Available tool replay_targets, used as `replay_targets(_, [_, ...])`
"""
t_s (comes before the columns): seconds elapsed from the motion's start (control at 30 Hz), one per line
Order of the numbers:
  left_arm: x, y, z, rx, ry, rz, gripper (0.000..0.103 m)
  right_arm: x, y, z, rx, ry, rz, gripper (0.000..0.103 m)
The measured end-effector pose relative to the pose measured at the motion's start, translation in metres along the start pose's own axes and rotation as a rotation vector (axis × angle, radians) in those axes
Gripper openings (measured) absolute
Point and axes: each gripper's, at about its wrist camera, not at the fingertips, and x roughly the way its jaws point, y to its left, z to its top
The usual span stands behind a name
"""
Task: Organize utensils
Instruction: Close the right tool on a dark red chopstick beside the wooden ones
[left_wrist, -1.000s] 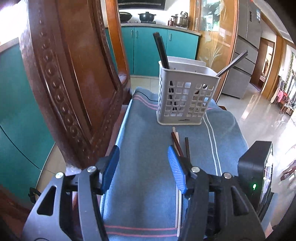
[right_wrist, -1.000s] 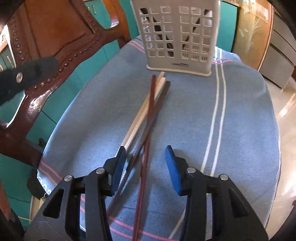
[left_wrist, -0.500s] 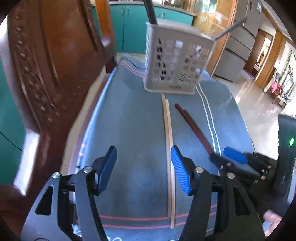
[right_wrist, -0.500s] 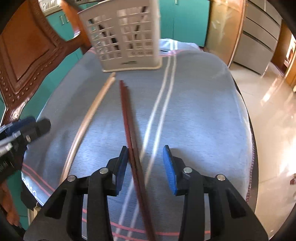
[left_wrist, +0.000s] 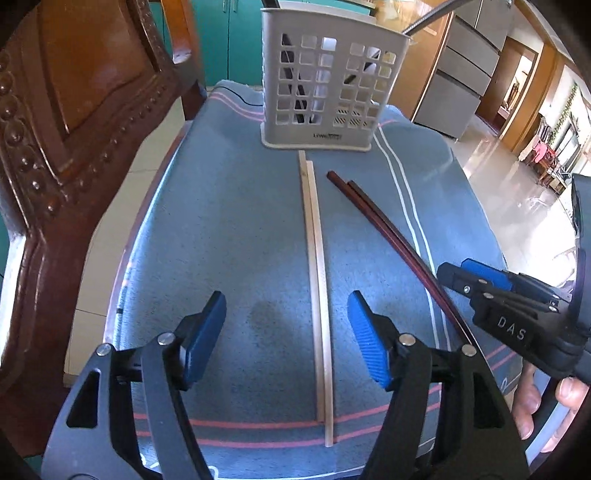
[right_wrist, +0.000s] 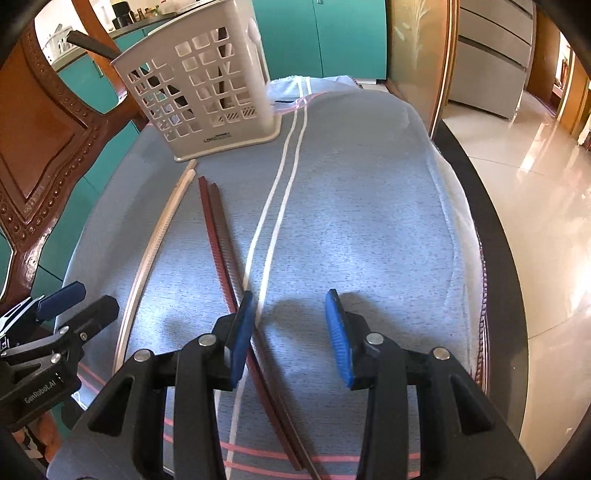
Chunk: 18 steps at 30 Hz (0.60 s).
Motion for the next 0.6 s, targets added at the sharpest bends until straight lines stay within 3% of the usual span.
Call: replay_targets(0.6, [0.012, -0.001, 0.000, 0.006, 0.040, -0.004, 0.075, 0.001, 0.005, 0.001, -0.023, -0.009, -0.027, 0.041])
